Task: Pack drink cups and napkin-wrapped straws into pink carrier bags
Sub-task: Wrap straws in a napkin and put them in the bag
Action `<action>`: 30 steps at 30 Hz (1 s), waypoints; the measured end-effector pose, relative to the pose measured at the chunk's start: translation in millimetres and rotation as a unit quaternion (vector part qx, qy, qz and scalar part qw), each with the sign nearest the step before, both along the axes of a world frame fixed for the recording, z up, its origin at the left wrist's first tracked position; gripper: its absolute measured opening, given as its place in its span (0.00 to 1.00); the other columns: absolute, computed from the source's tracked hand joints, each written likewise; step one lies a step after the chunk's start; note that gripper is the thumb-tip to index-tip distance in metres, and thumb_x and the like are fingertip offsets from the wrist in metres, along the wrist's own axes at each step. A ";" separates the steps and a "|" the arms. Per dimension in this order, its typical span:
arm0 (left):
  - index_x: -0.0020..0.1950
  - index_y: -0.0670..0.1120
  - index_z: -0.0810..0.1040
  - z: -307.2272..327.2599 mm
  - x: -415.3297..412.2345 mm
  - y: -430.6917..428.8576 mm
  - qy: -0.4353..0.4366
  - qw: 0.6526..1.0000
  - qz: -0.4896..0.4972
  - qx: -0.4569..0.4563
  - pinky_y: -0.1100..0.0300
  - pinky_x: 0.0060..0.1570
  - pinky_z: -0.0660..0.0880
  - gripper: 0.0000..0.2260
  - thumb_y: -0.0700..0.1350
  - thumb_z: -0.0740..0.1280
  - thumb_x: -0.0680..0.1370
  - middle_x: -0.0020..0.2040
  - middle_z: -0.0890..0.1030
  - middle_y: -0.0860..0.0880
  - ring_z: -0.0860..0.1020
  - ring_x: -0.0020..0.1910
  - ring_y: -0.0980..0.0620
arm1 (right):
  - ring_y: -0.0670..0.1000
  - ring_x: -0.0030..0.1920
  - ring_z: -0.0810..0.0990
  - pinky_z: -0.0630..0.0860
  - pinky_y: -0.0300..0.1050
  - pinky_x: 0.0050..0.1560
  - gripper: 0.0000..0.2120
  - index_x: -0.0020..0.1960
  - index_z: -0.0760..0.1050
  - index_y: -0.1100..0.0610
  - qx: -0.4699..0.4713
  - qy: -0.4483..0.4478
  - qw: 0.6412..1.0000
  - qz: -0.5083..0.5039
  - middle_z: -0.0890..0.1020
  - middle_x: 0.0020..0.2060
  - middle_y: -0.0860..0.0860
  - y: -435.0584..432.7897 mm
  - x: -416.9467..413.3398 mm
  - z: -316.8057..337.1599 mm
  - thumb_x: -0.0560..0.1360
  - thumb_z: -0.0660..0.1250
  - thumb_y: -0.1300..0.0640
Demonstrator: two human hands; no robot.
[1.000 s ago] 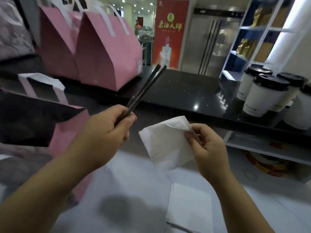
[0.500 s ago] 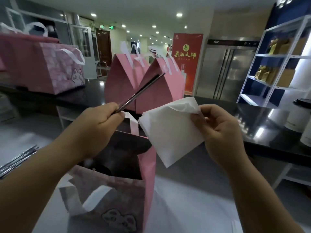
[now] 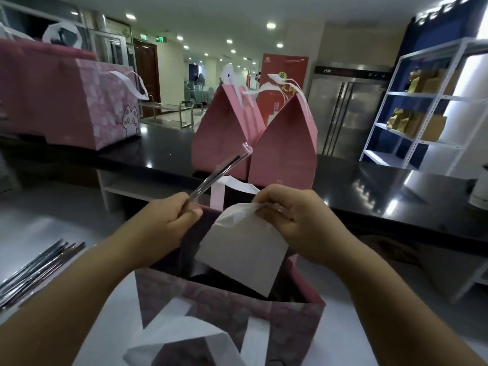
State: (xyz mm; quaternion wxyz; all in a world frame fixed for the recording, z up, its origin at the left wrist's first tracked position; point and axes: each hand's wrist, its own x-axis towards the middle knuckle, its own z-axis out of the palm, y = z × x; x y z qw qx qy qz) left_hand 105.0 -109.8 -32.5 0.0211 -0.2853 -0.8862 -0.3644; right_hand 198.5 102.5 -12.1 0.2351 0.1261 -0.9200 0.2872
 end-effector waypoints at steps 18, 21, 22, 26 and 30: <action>0.38 0.51 0.72 -5.2 -9.2 -3.7 -0.005 0.996 -0.062 0.070 0.46 0.41 0.74 0.17 0.59 0.52 0.77 0.36 0.79 0.56 0.75 0.33 0.53 | 0.47 0.46 0.81 0.78 0.48 0.50 0.09 0.52 0.80 0.47 0.068 -0.108 0.984 -0.126 0.83 0.44 0.44 -8.5 -28.9 -14.2 0.73 0.70 0.47; 0.38 0.50 0.69 -2.6 -5.6 3.1 0.026 0.996 -0.073 0.036 0.49 0.37 0.71 0.15 0.55 0.53 0.79 0.31 0.75 0.49 0.72 0.31 0.50 | 0.51 0.39 0.83 0.81 0.48 0.44 0.06 0.48 0.80 0.50 -0.139 -0.117 0.981 -0.070 0.84 0.38 0.48 -13.5 -19.1 -6.6 0.71 0.73 0.53; 0.39 0.50 0.69 -2.0 -4.7 5.5 0.038 0.996 -0.075 0.016 0.50 0.36 0.70 0.13 0.54 0.54 0.80 0.31 0.75 0.49 0.73 0.31 0.50 | 0.52 0.38 0.84 0.81 0.48 0.40 0.06 0.48 0.80 0.51 -0.196 -0.110 0.973 -0.048 0.85 0.39 0.51 -15.3 -16.4 -3.5 0.71 0.73 0.55; 0.43 0.49 0.69 -0.7 -0.8 14.2 0.083 0.991 -0.092 -0.048 0.55 0.33 0.68 0.12 0.54 0.54 0.80 0.32 0.74 0.50 0.72 0.31 0.52 | 0.50 0.35 0.82 0.79 0.41 0.32 0.12 0.49 0.79 0.56 -0.356 -0.046 0.933 0.005 0.84 0.37 0.52 -21.9 -8.3 8.7 0.67 0.71 0.54; 0.45 0.49 0.71 -1.7 -1.0 19.6 0.104 0.986 -0.116 -0.050 0.58 0.32 0.67 0.12 0.55 0.55 0.79 0.32 0.74 0.52 0.71 0.30 0.55 | 0.47 0.34 0.81 0.78 0.40 0.32 0.10 0.46 0.79 0.58 -0.409 -0.006 0.912 0.014 0.82 0.34 0.49 -25.0 -6.9 10.1 0.66 0.69 0.56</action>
